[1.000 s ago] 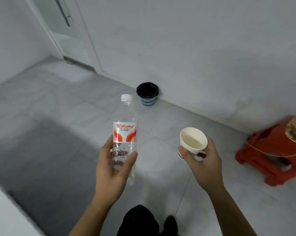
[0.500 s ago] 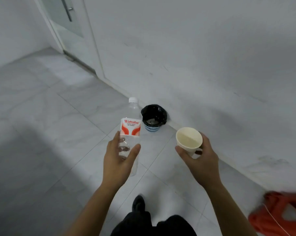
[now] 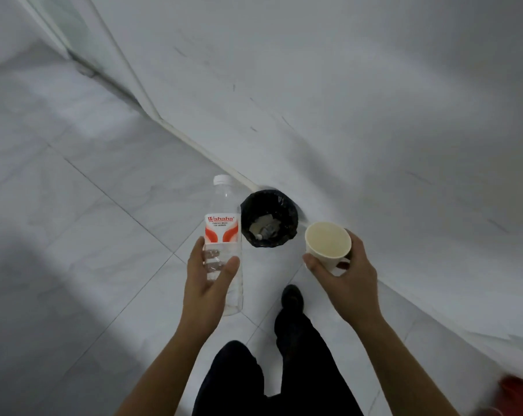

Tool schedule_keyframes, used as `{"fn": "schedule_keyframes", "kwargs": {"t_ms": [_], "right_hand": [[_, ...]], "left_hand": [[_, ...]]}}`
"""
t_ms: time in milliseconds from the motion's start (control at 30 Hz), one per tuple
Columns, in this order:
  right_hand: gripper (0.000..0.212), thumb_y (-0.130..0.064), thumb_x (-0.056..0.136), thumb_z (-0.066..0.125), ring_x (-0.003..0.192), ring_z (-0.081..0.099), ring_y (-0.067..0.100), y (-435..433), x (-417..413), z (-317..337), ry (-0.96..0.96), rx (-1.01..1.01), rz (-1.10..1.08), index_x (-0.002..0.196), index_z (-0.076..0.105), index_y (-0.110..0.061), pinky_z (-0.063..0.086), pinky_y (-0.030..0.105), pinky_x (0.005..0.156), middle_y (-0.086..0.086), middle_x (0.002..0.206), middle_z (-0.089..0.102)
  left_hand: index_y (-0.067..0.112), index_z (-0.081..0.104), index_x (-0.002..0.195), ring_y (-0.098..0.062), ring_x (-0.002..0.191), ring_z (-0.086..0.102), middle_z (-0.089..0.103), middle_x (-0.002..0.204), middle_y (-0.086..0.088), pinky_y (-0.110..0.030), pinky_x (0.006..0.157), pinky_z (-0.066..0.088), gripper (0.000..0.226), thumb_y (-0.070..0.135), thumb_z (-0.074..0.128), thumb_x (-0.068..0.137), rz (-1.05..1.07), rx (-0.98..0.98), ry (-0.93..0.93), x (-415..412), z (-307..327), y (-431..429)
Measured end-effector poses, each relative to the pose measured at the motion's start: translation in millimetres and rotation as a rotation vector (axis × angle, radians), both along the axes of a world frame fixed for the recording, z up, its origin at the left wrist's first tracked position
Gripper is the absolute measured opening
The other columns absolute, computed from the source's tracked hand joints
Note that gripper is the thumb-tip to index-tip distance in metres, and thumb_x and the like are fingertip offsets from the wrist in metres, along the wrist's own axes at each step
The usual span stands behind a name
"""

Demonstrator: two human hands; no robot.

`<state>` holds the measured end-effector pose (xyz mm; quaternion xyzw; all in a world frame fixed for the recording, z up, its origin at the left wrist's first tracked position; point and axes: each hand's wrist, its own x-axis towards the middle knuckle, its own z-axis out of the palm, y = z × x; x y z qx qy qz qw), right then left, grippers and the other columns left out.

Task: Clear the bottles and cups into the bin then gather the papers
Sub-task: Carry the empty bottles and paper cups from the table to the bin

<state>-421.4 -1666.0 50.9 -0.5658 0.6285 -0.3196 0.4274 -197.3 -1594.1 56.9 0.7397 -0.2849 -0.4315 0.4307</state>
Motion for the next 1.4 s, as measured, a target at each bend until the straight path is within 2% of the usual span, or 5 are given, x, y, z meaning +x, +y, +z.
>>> {"fn": "schedule_keyframes", "kwargs": {"t_ms": [267,500,900,1033,1400], "right_hand": [[0.062,-0.048,0.070,0.084,0.102,0.058,-0.008,-130.6,36.3,-100.6,0.080,0.185,0.096,0.118,0.044,-0.054,0.052,0.022,0.083,-0.040,0.110,0.055],[0.076,-0.046,0.070,0.086,0.109,0.058,0.013,-184.3,71.3,-274.2,0.183,0.279,0.098,0.133,0.050,-0.026,0.056,0.043,0.090,-0.009,0.125,0.055],[0.079,-0.033,0.074,0.082,0.125,0.049,0.013,-241.5,175.9,-533.7,0.201,0.303,0.291,0.141,0.040,-0.023,0.040,0.024,0.097,-0.005,0.137,0.050],[0.081,-0.025,0.075,0.082,0.126,0.051,0.027,-247.6,196.3,-608.3,0.374,0.283,0.449,0.142,0.037,-0.018,0.049,0.041,0.097,0.006,0.141,0.046],[0.084,-0.038,0.086,0.066,0.150,0.011,0.044,-231.9,123.1,-601.0,0.807,0.062,0.556,0.154,0.028,-0.008,0.018,0.056,0.120,0.025,0.162,0.016]], "left_hand": [[0.039,0.052,0.119,0.000,0.093,0.065,0.060,0.114,0.007,-0.009,0.065,0.049,0.047,0.026,0.076,0.081,-0.036,0.149,0.000,24.1,-89.8,-145.7],[0.019,0.028,0.151,-0.021,0.107,0.062,0.055,0.129,-0.003,-0.029,0.079,0.053,0.080,0.038,0.072,0.086,-0.002,0.376,0.159,58.4,-259.8,-218.7],[0.025,0.053,0.133,-0.018,0.110,0.063,0.065,0.121,0.004,-0.036,0.089,0.053,0.058,0.026,0.078,0.080,0.243,0.361,0.096,122.3,-415.3,-203.7],[0.018,0.051,0.131,-0.014,0.110,0.063,0.065,0.121,0.003,-0.034,0.091,0.053,0.061,0.016,0.079,0.077,0.250,0.326,0.040,141.1,-448.8,-205.6],[0.016,0.046,0.126,-0.011,0.104,0.066,0.065,0.116,0.000,-0.022,0.082,0.058,0.072,0.017,0.089,0.067,0.215,0.221,0.063,95.5,-507.5,-265.6]]}}
